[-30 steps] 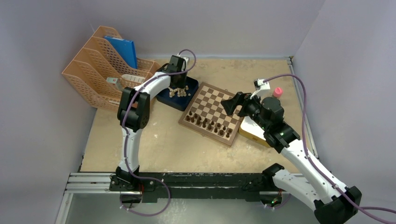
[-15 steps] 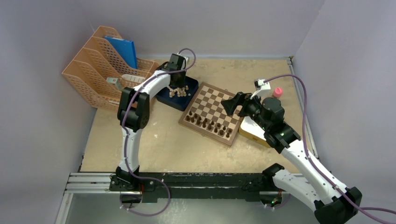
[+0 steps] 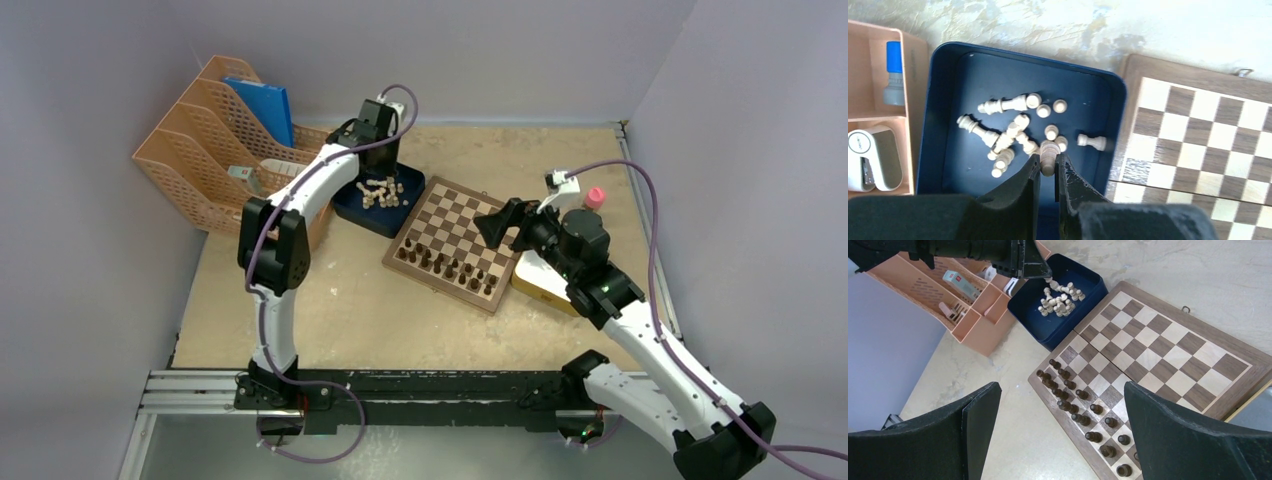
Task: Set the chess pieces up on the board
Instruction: Place the chess piece on the chessboard.
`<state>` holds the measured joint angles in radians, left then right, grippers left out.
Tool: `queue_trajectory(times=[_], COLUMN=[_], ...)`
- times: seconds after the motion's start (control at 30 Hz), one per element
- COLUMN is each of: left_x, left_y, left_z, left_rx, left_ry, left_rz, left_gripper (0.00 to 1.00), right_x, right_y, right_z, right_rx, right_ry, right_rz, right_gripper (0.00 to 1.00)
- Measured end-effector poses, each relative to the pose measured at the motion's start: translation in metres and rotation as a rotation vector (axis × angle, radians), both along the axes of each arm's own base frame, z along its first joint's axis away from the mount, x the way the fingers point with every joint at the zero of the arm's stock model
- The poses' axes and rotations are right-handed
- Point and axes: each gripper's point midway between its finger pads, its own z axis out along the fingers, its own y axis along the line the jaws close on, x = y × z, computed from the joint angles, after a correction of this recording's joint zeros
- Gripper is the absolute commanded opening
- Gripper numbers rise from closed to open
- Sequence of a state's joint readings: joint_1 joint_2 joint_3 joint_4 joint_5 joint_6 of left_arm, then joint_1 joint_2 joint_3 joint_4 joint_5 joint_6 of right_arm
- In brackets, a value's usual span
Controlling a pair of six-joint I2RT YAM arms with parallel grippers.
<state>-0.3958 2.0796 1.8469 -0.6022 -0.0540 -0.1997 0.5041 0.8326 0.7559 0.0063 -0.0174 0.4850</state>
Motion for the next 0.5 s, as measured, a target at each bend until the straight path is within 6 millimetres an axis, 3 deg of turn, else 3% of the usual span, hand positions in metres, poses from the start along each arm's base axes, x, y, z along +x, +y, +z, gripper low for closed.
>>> queue_trajectory(times=[0.5], left_x=[-0.033], left_y=[-0.09], left_z=[0.018], left_rx=[-0.052], left_ry=[-0.058], left_rz=[-0.166], left_gripper=[0.05], right_x=[-0.009], right_y=[-0.011], right_z=[0.017], right_rx=[0.015], right_ry=[-0.052], right_rz=[-0.025], right_gripper=[0.95])
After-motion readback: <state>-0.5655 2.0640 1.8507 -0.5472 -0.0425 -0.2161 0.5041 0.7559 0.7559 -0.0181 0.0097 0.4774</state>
